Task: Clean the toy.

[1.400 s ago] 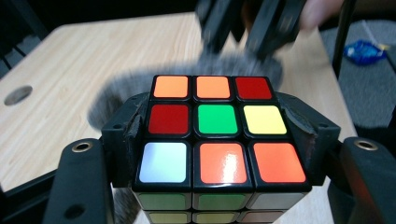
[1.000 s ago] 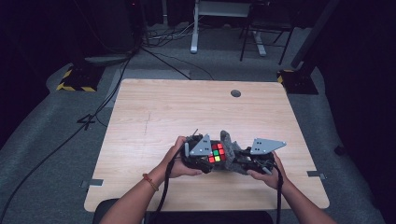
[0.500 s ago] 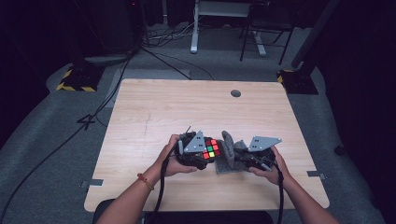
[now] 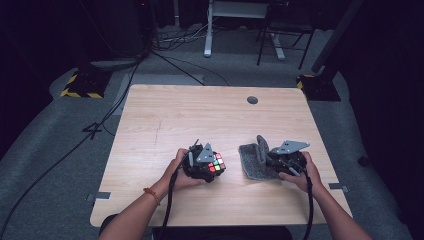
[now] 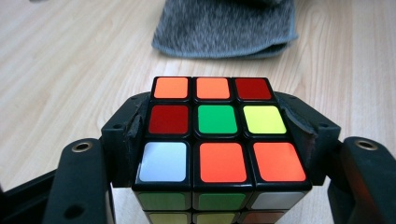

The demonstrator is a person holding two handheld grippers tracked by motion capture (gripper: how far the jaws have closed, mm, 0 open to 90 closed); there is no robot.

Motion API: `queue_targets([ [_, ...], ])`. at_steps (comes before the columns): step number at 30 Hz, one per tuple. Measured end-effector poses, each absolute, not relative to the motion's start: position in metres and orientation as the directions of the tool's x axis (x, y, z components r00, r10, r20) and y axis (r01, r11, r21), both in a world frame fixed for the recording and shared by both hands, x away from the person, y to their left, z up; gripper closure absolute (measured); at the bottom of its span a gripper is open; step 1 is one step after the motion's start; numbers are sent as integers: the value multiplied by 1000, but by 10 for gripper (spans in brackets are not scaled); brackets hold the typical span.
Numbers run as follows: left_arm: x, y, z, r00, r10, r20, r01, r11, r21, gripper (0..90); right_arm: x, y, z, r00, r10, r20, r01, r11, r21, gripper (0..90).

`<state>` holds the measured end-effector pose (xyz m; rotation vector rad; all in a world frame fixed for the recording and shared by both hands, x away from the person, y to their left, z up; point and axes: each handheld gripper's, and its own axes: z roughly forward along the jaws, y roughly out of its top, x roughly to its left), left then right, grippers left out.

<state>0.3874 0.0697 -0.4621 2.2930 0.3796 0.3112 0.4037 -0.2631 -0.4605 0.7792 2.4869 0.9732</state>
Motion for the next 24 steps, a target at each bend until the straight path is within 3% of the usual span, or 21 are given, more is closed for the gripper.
queue_targets([
  [8,388,71,-471,930,363,59,209,-654,727,329,398,-263,-466,-797,596,-102,354,597,720,593],
  [18,379,86,-466,933,357,36,231,-674,702,247,388,-262,-456,-794,599,-101,321,555,767,406],
  [24,367,96,-469,934,357,23,249,-693,676,246,375,-253,-442,-797,588,-138,264,544,797,382],
])
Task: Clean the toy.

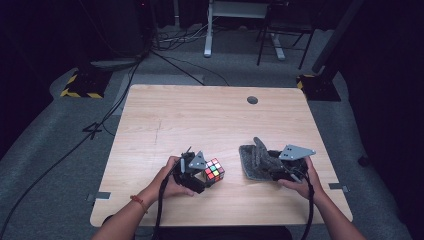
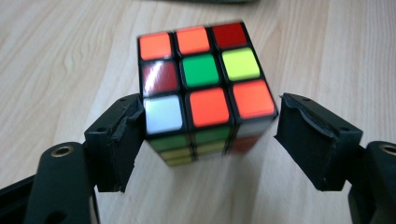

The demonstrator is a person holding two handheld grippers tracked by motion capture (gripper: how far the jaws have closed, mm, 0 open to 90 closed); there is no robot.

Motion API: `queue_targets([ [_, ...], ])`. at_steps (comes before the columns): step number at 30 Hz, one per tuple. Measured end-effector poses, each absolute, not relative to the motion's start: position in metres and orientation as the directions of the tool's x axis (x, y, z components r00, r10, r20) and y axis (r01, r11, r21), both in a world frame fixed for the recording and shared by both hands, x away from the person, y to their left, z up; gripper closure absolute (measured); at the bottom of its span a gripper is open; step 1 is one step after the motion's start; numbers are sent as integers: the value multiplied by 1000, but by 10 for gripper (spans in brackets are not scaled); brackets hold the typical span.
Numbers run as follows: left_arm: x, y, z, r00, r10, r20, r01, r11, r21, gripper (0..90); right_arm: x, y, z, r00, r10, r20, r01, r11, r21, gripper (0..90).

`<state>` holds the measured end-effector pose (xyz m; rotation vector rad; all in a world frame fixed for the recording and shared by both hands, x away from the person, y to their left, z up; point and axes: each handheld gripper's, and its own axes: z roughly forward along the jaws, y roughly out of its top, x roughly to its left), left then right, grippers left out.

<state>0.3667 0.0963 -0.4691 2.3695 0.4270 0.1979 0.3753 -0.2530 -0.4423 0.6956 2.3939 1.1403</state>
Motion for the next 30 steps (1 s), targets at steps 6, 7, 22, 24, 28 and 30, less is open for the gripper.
queue_targets([
  [6,349,100,-470,948,316,25,225,-726,650,279,361,-239,-435,-824,543,-160,206,551,808,390],
  [7,346,100,-470,950,311,23,222,-727,650,284,359,-236,-435,-832,531,-161,198,555,808,392],
  [22,359,97,-472,941,338,22,244,-720,650,162,367,-187,-462,-906,406,-121,187,638,747,443],
  [24,363,93,-472,947,319,27,228,-731,643,155,370,-182,-465,-912,394,-110,190,645,740,442],
  [28,372,88,-473,955,296,22,213,-734,645,158,375,-171,-470,-922,368,-116,182,680,710,431],
  [30,375,86,-474,958,284,32,196,-735,649,156,378,-166,-473,-922,366,-123,182,692,699,427],
])
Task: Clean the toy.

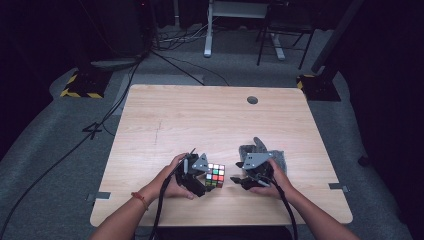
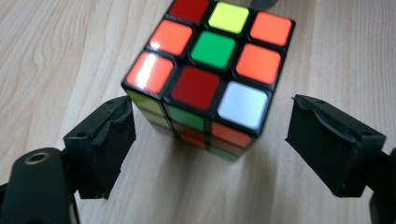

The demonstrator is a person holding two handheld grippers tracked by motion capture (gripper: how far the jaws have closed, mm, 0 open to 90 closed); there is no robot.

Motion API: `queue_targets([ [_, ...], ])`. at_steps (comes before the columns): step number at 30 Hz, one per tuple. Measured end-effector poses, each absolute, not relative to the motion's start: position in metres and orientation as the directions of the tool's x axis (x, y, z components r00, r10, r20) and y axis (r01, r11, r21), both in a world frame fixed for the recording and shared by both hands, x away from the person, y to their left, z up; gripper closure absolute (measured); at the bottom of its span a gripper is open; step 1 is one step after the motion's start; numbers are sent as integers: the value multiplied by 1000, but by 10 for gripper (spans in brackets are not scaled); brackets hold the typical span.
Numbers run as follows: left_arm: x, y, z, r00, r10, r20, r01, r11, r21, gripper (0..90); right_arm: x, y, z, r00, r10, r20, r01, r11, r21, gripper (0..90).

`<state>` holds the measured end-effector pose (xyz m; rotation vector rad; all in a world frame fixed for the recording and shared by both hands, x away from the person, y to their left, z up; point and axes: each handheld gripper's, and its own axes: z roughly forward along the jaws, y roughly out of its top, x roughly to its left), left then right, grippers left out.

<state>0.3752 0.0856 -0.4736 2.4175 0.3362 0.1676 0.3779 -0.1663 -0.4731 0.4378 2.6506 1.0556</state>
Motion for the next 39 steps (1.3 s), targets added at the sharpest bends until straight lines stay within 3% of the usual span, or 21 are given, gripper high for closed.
queue_targets([
  [10,386,68,-478,976,216,4,158,-726,670,174,385,-154,-474,-926,359,-118,170,673,720,425],
  [21,384,68,-476,976,218,-3,166,-733,660,191,379,-153,-467,-929,353,-106,157,640,752,433],
  [24,386,71,-474,977,208,-36,177,-717,674,198,377,-150,-470,-933,338,-124,150,678,720,434],
  [27,386,71,-473,978,209,-8,160,-725,670,146,376,-147,-475,-937,329,-117,151,685,712,425],
  [39,384,74,-476,990,141,13,103,-777,621,193,368,-141,-472,-945,311,-98,128,630,766,400],
])
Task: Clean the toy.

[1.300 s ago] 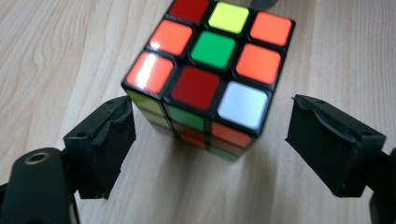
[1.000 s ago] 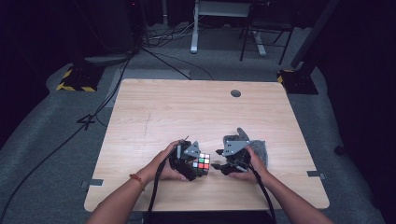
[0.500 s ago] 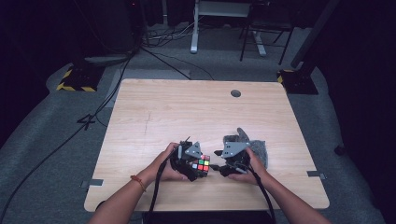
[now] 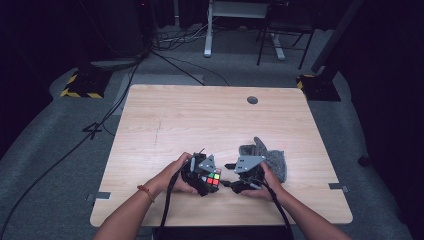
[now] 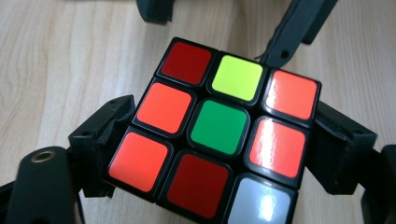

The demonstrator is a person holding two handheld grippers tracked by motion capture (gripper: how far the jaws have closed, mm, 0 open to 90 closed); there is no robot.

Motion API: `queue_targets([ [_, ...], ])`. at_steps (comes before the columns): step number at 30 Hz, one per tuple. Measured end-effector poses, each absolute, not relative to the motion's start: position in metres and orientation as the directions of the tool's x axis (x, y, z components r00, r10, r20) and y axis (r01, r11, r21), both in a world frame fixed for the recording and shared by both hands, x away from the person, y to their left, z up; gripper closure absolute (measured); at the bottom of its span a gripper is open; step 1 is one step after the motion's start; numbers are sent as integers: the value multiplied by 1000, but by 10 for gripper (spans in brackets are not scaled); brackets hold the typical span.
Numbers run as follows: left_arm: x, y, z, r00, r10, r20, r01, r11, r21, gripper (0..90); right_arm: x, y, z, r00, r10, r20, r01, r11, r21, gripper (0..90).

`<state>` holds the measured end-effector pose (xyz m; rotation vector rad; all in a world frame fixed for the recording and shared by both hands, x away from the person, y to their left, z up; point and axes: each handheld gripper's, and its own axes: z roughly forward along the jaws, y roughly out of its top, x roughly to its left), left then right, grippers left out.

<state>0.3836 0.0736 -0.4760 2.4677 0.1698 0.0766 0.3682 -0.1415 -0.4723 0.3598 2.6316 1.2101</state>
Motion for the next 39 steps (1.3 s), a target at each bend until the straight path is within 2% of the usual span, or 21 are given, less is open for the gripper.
queue_targets([
  [10,382,77,-477,985,173,2,130,-744,655,252,369,-146,-472,-937,340,-79,148,592,792,406],
  [13,380,75,-474,980,200,-7,148,-703,695,275,369,-151,-472,-929,365,-66,159,552,818,421],
  [16,376,65,-472,984,178,1,124,-686,717,316,370,-160,-467,-922,382,-56,166,523,836,445],
  [19,370,55,-472,988,154,21,92,-692,716,320,370,-165,-458,-911,406,-72,157,502,850,471],
  [21,370,54,-472,991,134,10,87,-693,716,323,370,-166,-457,-906,414,-95,151,523,839,466],
  [25,371,58,-474,989,149,0,103,-679,726,325,368,-169,-459,-909,397,-126,130,558,819,451],
  [28,370,59,-474,990,141,2,95,-677,730,325,370,-176,-461,-910,403,-103,153,555,818,471],
  [34,368,57,-474,992,128,-5,91,-672,735,327,378,-173,-479,-911,398,-102,200,646,736,464],
  [36,367,55,-474,992,127,7,82,-678,730,328,379,-171,-482,-913,398,-87,205,635,745,477],
  [39,370,56,-476,991,133,-25,107,-664,740,323,380,-173,-481,-914,400,-61,207,593,778,482],
])
